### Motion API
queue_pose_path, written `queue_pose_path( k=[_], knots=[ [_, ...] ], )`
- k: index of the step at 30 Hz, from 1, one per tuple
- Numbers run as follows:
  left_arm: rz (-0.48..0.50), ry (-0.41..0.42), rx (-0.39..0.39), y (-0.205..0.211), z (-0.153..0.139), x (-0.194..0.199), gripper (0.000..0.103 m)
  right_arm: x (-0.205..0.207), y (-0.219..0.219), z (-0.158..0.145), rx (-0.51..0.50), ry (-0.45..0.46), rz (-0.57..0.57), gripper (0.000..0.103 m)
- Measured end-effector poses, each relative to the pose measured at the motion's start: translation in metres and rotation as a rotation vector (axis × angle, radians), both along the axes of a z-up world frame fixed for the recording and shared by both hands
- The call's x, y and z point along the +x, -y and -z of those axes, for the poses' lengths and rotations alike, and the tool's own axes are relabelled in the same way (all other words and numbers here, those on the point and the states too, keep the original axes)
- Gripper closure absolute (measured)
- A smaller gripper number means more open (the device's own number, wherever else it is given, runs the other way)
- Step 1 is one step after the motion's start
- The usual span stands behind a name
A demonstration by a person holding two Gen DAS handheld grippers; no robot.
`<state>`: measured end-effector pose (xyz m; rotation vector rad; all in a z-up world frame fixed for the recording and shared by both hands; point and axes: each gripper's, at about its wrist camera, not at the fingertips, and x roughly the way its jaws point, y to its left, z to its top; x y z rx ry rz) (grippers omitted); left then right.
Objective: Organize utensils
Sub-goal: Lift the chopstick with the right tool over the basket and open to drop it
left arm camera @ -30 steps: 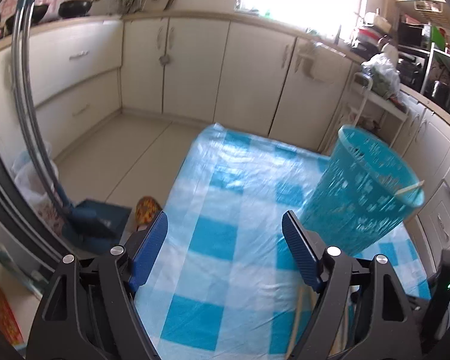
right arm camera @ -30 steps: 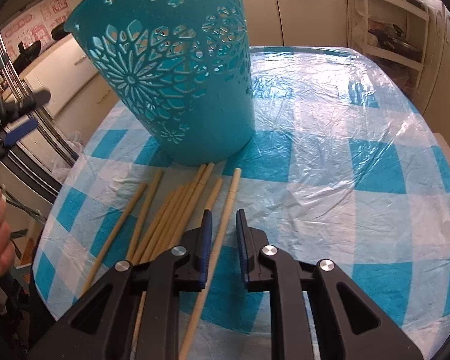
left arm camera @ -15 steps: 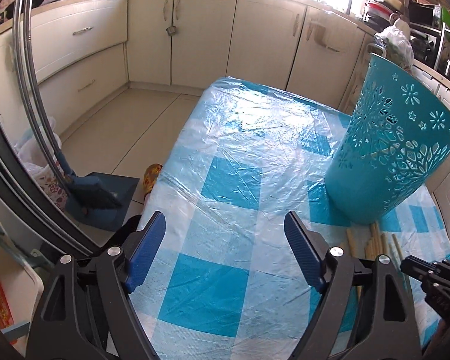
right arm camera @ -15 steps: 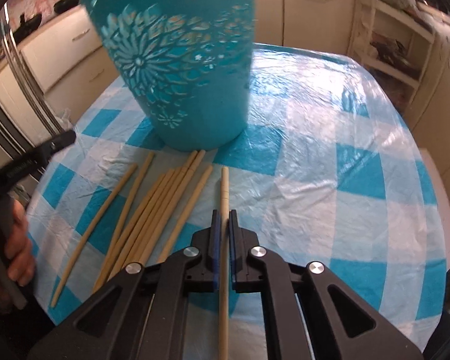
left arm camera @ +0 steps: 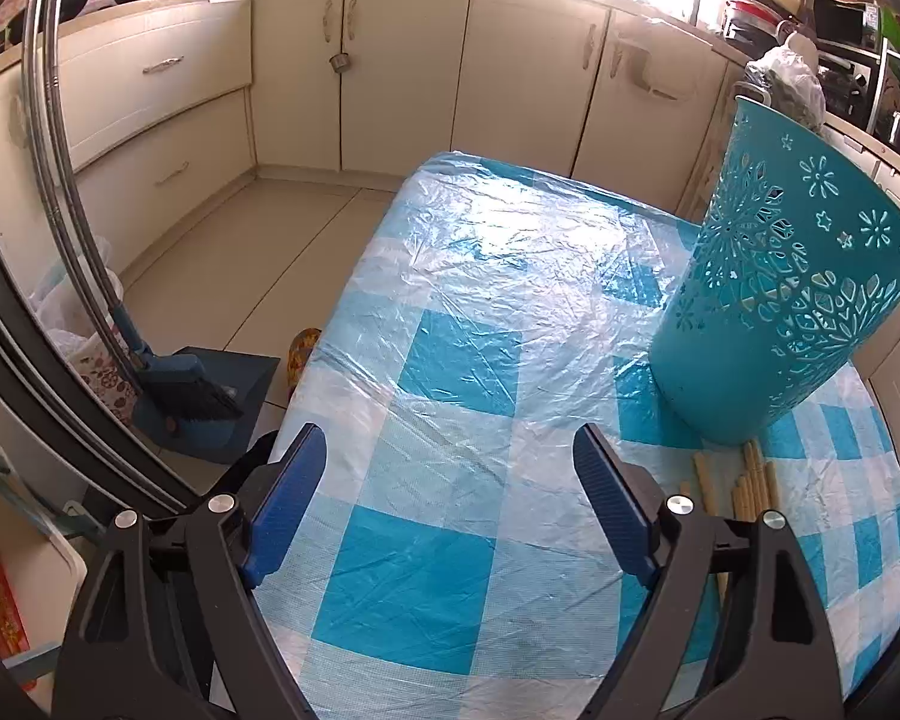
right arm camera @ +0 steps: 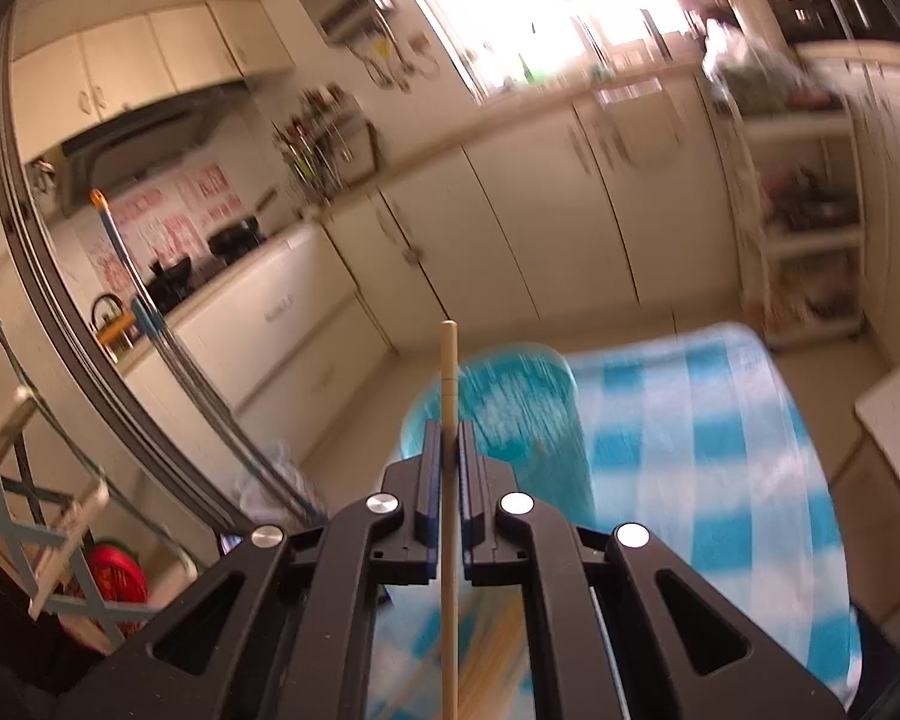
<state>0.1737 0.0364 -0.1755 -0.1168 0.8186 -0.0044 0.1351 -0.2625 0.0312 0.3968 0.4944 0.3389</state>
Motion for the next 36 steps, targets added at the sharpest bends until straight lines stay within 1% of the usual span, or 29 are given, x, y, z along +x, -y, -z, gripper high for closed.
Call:
queue_pose_path(
  k=[2, 3, 6, 8, 9, 12, 16, 19, 21, 23, 26, 28, 29, 32, 34, 36],
  knots=[
    [-0.002, 0.002, -0.004, -0.001, 0.000, 0.000, 0.022, 0.014, -0.007, -0.011, -0.007, 0.058, 0.021, 0.097],
    [-0.003, 0.005, -0.005, -0.001, 0.000, -0.001, 0.022, 0.026, -0.012, -0.015, -0.021, 0.092, 0.049, 0.097],
    [-0.001, 0.019, -0.003, 0.000, -0.001, -0.002, 0.022, 0.055, -0.019, -0.014, -0.040, 0.129, 0.126, 0.097],
    [0.003, 0.027, 0.001, 0.001, -0.001, -0.003, 0.022, 0.069, -0.025, -0.008, -0.063, 0.140, 0.174, 0.097],
    [0.004, 0.030, 0.004, 0.002, -0.002, -0.004, 0.022, 0.070, -0.027, -0.007, -0.075, 0.142, 0.196, 0.097],
    [0.009, 0.030, 0.004, 0.003, -0.002, -0.003, 0.022, 0.083, -0.034, 0.012, -0.111, 0.114, 0.239, 0.097],
    [0.006, 0.030, -0.009, 0.001, -0.002, -0.003, 0.022, 0.087, -0.031, 0.031, -0.128, 0.068, 0.245, 0.096],
    [0.004, 0.027, -0.014, 0.000, -0.001, -0.002, 0.022, 0.087, -0.031, 0.039, -0.140, 0.042, 0.235, 0.096],
    [0.005, 0.025, -0.013, 0.000, -0.001, -0.001, 0.022, 0.083, -0.033, 0.042, -0.149, 0.034, 0.221, 0.095],
    [0.005, 0.024, -0.011, 0.000, -0.001, -0.001, 0.022, 0.072, -0.034, 0.039, -0.165, 0.046, 0.206, 0.092],
    [0.003, 0.021, -0.012, -0.001, 0.000, -0.001, 0.021, 0.050, -0.034, 0.032, -0.189, 0.084, 0.190, 0.082],
    [0.001, 0.018, -0.013, -0.001, 0.001, 0.000, 0.021, 0.032, -0.033, 0.030, -0.201, 0.115, 0.195, 0.062],
    [0.000, 0.018, -0.012, -0.001, 0.001, 0.000, 0.021, 0.022, -0.031, 0.029, -0.206, 0.125, 0.196, 0.060],
    [-0.001, 0.017, -0.011, -0.001, 0.001, 0.000, 0.021, -0.010, -0.027, 0.032, -0.216, 0.124, 0.197, 0.060],
    [-0.001, 0.015, -0.012, -0.001, 0.001, 0.000, 0.021, -0.026, -0.025, 0.042, -0.224, 0.099, 0.195, 0.059],
    [-0.002, 0.014, -0.012, 0.000, 0.002, 0.000, 0.021, -0.039, -0.026, 0.059, -0.234, 0.049, 0.188, 0.058]
  ],
)
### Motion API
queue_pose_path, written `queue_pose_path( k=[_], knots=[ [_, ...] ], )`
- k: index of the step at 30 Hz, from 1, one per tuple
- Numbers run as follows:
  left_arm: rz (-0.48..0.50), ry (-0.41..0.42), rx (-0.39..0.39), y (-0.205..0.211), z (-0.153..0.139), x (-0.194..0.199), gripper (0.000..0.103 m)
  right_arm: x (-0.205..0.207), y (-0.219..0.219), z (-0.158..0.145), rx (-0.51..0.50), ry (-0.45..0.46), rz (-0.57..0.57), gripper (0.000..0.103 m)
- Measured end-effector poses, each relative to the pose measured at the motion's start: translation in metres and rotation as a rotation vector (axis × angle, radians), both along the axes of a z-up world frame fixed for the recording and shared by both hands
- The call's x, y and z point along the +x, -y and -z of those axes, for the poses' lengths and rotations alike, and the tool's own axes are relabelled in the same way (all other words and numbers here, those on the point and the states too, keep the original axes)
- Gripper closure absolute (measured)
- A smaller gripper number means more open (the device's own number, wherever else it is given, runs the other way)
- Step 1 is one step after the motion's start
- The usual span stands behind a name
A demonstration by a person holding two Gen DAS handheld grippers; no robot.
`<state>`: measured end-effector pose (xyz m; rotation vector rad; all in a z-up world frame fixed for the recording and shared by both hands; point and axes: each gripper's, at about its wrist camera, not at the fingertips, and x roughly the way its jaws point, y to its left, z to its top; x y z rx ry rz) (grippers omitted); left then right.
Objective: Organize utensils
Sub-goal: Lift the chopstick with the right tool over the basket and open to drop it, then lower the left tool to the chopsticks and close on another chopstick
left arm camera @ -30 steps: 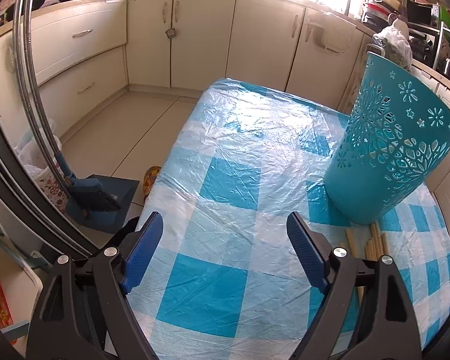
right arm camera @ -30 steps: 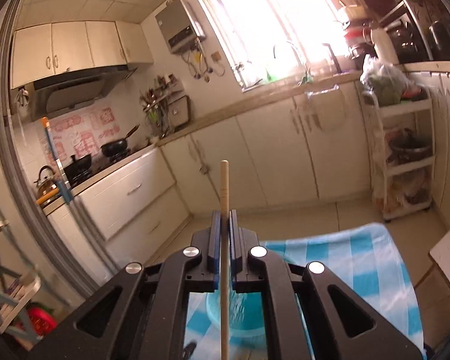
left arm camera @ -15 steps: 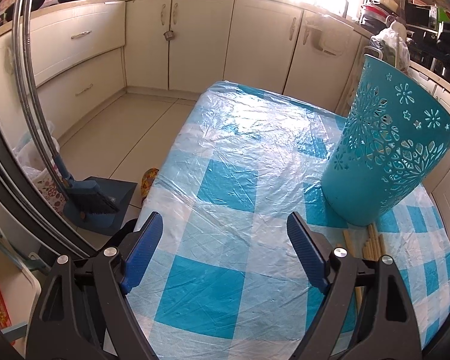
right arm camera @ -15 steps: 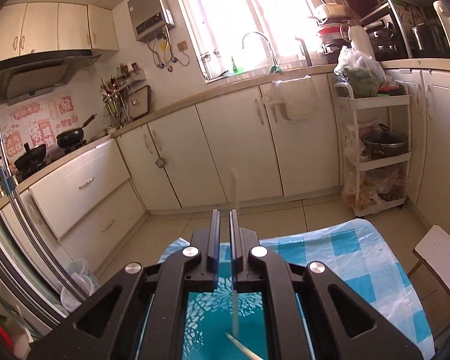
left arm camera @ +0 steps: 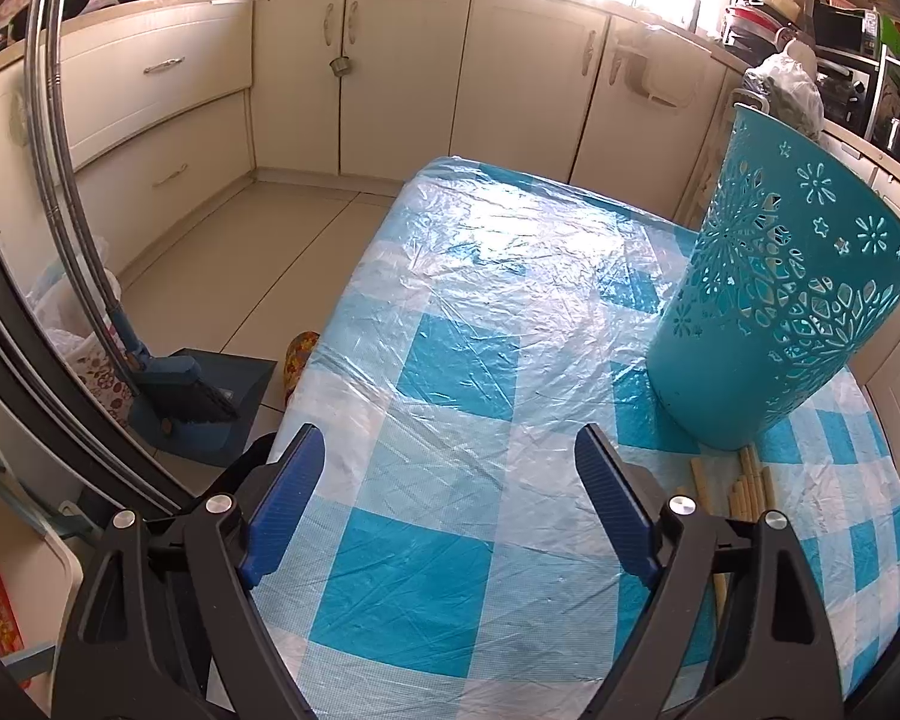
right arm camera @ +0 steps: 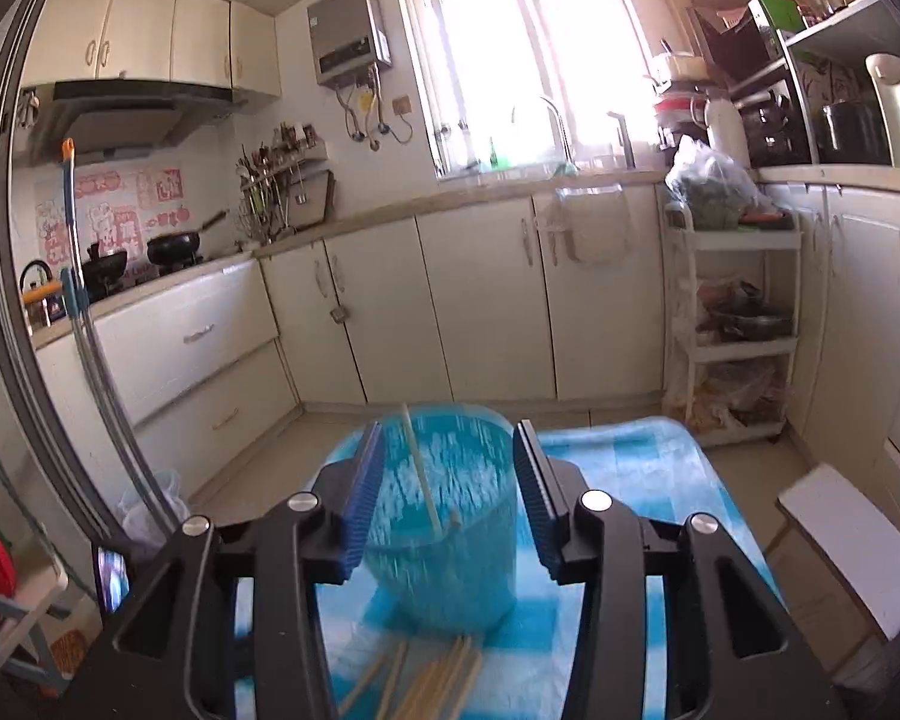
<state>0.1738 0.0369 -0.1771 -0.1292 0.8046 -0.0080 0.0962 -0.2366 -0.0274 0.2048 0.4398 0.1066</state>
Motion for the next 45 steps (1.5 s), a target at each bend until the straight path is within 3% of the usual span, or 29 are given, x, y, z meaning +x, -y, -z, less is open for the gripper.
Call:
queue_pose_path(
  k=[5, 7, 10, 21, 24, 27, 33, 41, 45],
  knots=[
    [0.001, -0.009, -0.001, 0.000, 0.002, 0.000, 0.021, -0.005, -0.017, 0.072, -0.049, -0.274, -0.046, 0.058],
    [0.003, -0.012, 0.000, 0.001, 0.002, 0.001, 0.021, 0.003, -0.024, 0.097, -0.065, -0.384, -0.073, 0.070],
    [0.005, -0.017, 0.000, 0.001, 0.003, 0.001, 0.021, 0.016, -0.028, 0.115, -0.066, -0.464, -0.085, 0.076],
    [0.020, -0.018, 0.002, 0.004, 0.004, 0.001, 0.020, 0.041, -0.049, 0.140, -0.147, -0.526, -0.080, 0.077],
    [0.036, -0.016, 0.002, 0.006, 0.003, 0.001, 0.020, 0.039, -0.047, 0.141, -0.161, -0.527, -0.083, 0.083],
    [0.087, -0.009, 0.002, 0.012, 0.002, -0.001, 0.020, 0.034, -0.041, 0.142, -0.160, -0.527, -0.082, 0.093],
    [0.277, -0.071, 0.022, 0.043, 0.002, -0.011, 0.020, 0.023, -0.017, 0.144, -0.109, -0.511, -0.065, 0.094],
    [0.370, -0.124, 0.183, 0.089, 0.011, -0.026, 0.020, 0.024, -0.009, 0.143, -0.073, -0.501, -0.067, 0.094],
    [0.357, -0.156, 0.174, 0.093, 0.016, -0.025, 0.033, 0.026, -0.004, 0.143, -0.049, -0.505, -0.074, 0.094]
  ],
)
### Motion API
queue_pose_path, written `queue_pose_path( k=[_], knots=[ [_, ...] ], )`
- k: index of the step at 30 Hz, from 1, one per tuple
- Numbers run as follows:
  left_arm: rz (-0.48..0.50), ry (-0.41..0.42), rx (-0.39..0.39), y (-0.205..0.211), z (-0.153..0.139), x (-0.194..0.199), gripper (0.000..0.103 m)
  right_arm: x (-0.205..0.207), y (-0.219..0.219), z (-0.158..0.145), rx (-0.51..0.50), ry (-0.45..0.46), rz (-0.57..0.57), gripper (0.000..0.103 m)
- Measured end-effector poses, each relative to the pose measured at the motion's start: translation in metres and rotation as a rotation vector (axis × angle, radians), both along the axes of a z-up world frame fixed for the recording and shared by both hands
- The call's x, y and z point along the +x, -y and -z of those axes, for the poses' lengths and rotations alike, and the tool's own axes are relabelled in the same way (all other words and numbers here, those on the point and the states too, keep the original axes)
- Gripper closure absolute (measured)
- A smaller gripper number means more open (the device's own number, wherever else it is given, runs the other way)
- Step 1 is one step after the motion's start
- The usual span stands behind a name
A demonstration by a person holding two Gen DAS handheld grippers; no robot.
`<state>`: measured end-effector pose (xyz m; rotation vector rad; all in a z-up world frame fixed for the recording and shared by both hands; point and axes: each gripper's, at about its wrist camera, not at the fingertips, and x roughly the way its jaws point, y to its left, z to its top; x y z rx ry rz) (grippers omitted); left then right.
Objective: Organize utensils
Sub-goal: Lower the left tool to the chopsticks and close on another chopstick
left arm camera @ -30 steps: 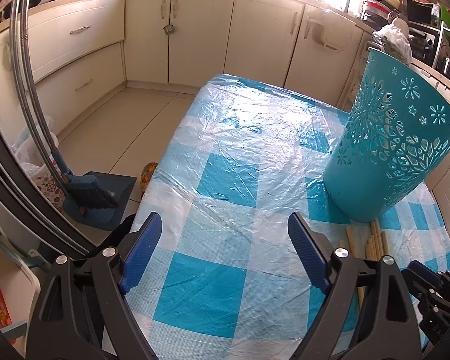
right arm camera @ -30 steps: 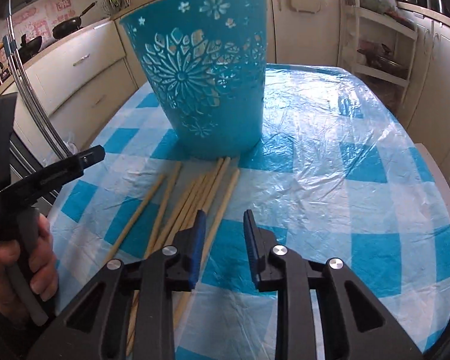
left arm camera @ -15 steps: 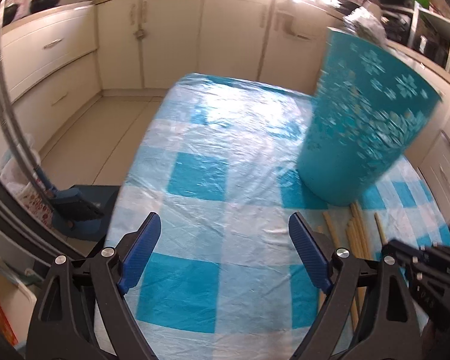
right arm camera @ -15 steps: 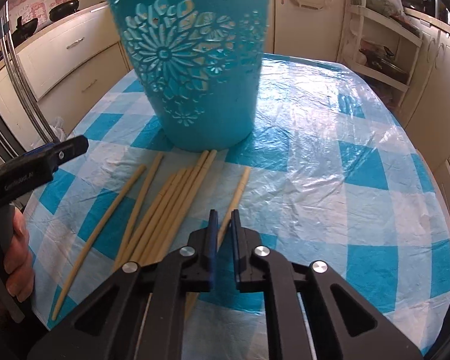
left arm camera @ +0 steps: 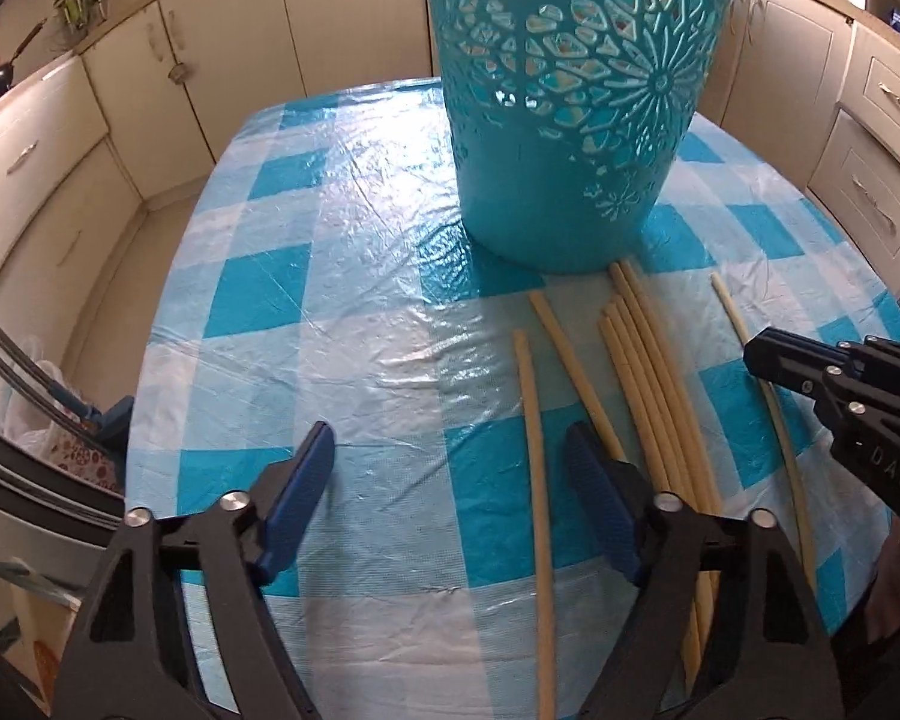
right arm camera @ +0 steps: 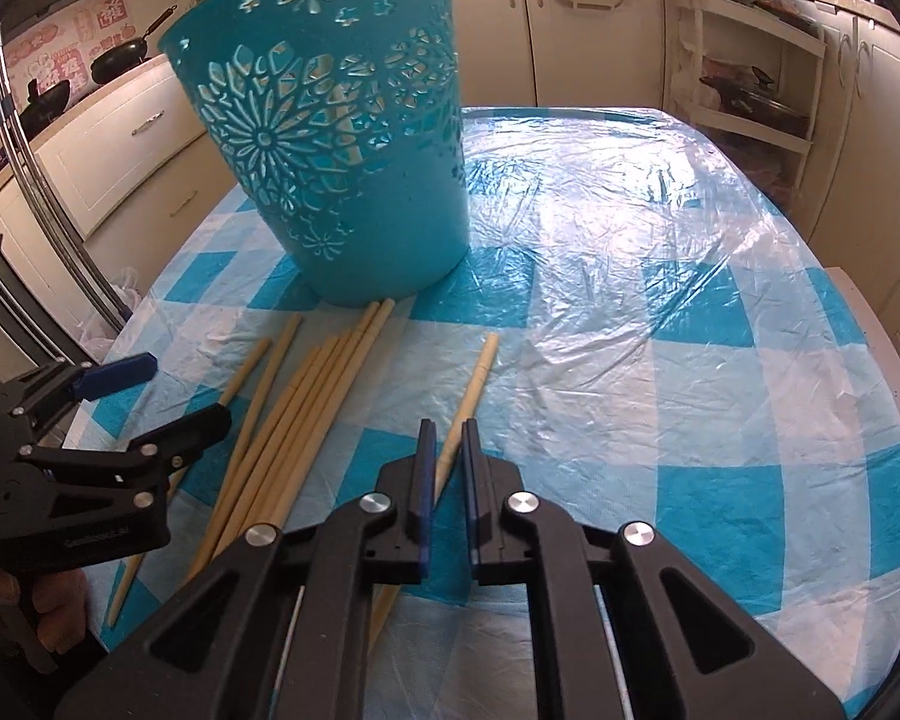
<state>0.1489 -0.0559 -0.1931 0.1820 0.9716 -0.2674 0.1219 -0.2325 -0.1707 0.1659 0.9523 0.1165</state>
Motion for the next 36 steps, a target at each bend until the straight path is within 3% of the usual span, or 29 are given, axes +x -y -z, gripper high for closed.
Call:
queue_pose_path(
  k=[2, 4, 7, 9, 12, 22, 32, 36],
  knots=[
    [-0.005, -0.010, -0.021, -0.001, 0.001, 0.003, 0.043, 0.000, 0.002, 0.000, 0.000, -0.002, -0.010, 0.094],
    [-0.006, -0.005, -0.024, 0.001, -0.001, 0.004, 0.065, 0.001, 0.002, 0.000, -0.001, -0.001, -0.017, 0.094],
    [-0.037, -0.020, -0.062, -0.005, -0.003, 0.009, 0.086, 0.001, 0.002, 0.000, -0.001, 0.002, -0.035, 0.094],
    [-0.056, -0.047, -0.113, -0.012, -0.004, 0.013, 0.087, 0.001, 0.003, 0.000, 0.005, -0.001, -0.041, 0.094],
    [-0.060, -0.071, -0.128, -0.017, -0.004, 0.016, 0.087, 0.004, 0.004, 0.000, 0.014, -0.010, -0.041, 0.094],
    [-0.049, -0.060, -0.044, -0.005, -0.003, 0.016, 0.087, 0.008, -0.002, -0.003, 0.001, -0.007, -0.080, 0.094],
    [-0.040, -0.029, -0.016, -0.001, -0.003, 0.011, 0.087, 0.011, 0.001, 0.000, -0.012, -0.011, -0.066, 0.094],
    [-0.034, -0.025, -0.033, -0.002, -0.003, 0.010, 0.098, 0.012, -0.003, 0.000, -0.024, -0.003, -0.077, 0.094]
  ],
)
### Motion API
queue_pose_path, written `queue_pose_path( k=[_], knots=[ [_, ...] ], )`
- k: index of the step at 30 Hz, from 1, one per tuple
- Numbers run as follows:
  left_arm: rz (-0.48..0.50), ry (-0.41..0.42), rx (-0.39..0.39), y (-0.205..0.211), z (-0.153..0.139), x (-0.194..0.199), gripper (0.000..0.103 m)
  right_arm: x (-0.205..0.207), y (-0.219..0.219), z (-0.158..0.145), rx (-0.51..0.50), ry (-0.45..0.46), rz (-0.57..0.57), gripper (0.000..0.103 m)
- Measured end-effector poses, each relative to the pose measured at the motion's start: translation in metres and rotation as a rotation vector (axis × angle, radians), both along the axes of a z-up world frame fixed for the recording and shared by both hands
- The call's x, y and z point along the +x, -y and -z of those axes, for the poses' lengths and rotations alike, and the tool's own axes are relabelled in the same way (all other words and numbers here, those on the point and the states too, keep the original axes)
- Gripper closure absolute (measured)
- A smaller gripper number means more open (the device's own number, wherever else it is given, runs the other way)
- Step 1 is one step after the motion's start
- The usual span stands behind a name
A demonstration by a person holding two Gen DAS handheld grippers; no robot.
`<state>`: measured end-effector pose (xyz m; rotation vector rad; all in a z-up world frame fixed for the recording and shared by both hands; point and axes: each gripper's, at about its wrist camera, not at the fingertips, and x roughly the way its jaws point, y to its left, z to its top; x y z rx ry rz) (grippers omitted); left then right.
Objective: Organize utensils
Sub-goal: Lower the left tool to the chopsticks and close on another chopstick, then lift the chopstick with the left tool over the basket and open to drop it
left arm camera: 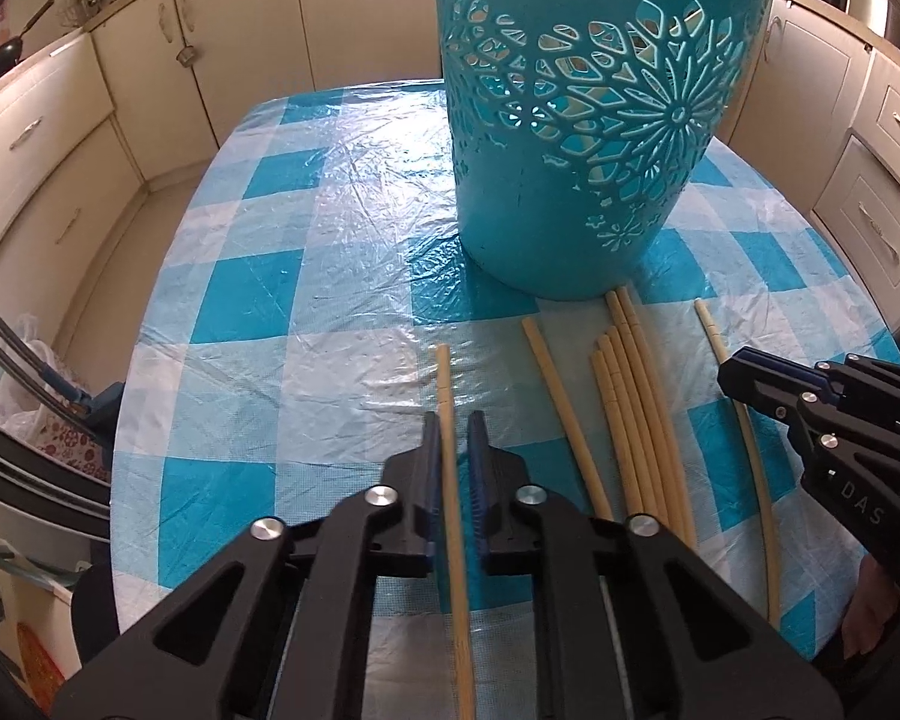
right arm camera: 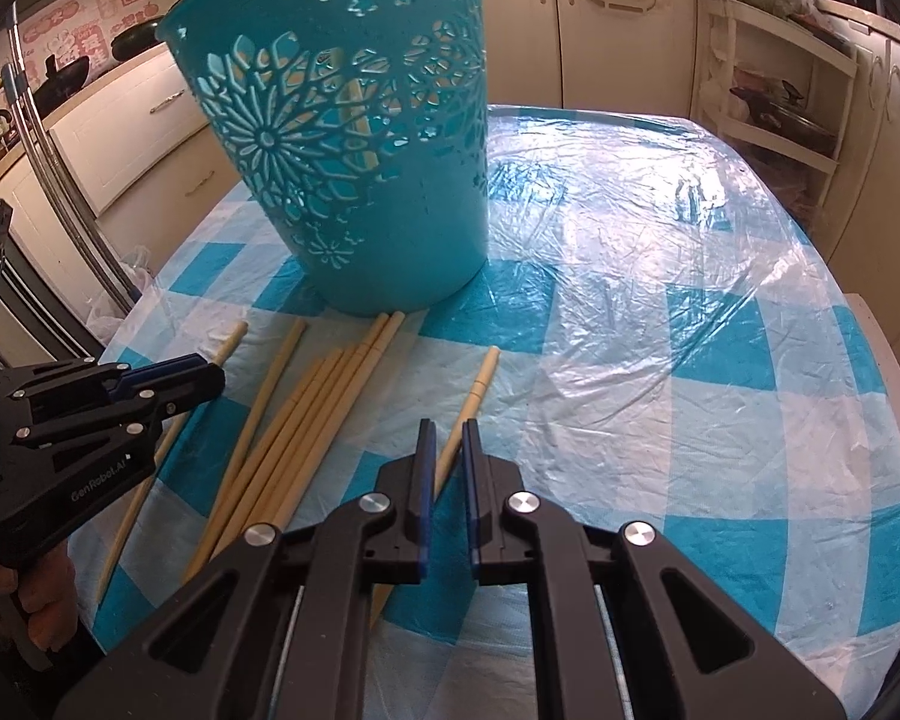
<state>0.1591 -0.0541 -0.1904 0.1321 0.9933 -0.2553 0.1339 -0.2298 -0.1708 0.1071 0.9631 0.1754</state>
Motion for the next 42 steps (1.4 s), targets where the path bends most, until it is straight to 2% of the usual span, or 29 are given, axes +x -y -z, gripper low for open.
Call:
queue_pose_path(
  k=[4, 10, 17, 24, 30, 37, 42],
  knots=[
    [-0.003, -0.004, -0.019, -0.003, 0.000, 0.001, 0.098, 0.000, 0.000, 0.001, 0.008, 0.012, -0.004, 0.094],
    [-0.024, -0.014, -0.067, -0.012, -0.003, 0.002, 0.098, 0.001, 0.010, 0.003, 0.081, 0.008, 0.008, 0.094],
    [-0.038, 0.007, -0.156, -0.024, -0.023, -0.003, 0.098, 0.001, 0.014, 0.003, 0.106, 0.009, 0.011, 0.094],
    [-0.041, 0.072, -0.290, -0.042, -0.070, -0.011, 0.098, 0.001, 0.024, 0.005, 0.147, 0.005, 0.016, 0.094],
    [-0.036, 0.195, -0.404, -0.055, -0.133, -0.016, 0.098, 0.003, 0.024, 0.005, 0.149, 0.005, 0.015, 0.094],
    [-0.041, 0.336, -0.494, -0.043, -0.190, 0.008, 0.098, 0.002, 0.024, 0.006, 0.174, 0.003, 0.019, 0.094],
    [-0.055, 0.437, -0.519, -0.024, -0.220, 0.038, 0.098, 0.002, 0.029, 0.007, 0.193, 0.001, 0.018, 0.094]
  ],
)
